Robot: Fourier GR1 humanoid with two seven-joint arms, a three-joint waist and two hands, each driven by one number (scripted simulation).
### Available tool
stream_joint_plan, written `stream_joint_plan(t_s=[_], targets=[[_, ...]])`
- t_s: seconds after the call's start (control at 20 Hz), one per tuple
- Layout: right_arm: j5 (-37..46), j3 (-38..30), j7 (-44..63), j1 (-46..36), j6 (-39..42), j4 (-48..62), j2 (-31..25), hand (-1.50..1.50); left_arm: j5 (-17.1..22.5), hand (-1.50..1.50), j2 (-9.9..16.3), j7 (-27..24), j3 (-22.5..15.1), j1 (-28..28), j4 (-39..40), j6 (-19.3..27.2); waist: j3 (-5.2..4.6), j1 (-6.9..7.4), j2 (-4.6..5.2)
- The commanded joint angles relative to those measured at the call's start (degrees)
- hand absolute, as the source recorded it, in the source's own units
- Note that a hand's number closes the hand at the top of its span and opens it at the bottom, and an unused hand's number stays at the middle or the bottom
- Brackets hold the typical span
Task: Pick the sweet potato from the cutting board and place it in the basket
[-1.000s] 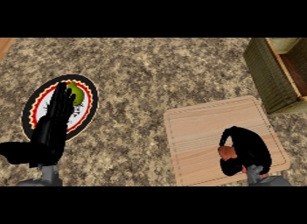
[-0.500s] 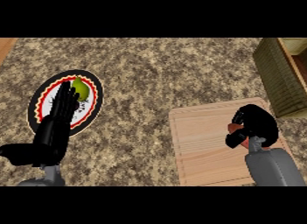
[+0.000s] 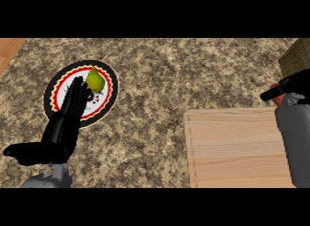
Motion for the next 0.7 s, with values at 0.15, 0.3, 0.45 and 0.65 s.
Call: stream_joint_plan(t_s=[0.15,0.3,0.45,0.65], targets=[[9.6,-6.2,10.3,-15.1,-12.1,5.5,-3.8,1.50,-0.4,0.00,-0.2,0.4,-1.6,-1.4,0.5,-1.0,-0.04,3.13,0.13],[15.4,-5.9,10.2,-20.3,-14.4,7.7,-5.6,1.50,-1.4,0.00,-1.0,0.1,-3.2,-1.7,1.1,-0.7,-0.15,3.81,0.25],[20.4,-6.2,11.6,-24.8,-16.7,10.1,-5.6,1.50,-0.8,0.00,-1.1,0.6,-3.4,-2.4,1.1,-1.4,-0.21,4.27,0.25],[24.8,-8.5,12.3,-30.6,-18.5,14.1,-6.4,1.50,-1.0,0.00,-1.2,1.3,-2.7,-3.4,1.7,-0.7,-0.17,3.56,0.11]])
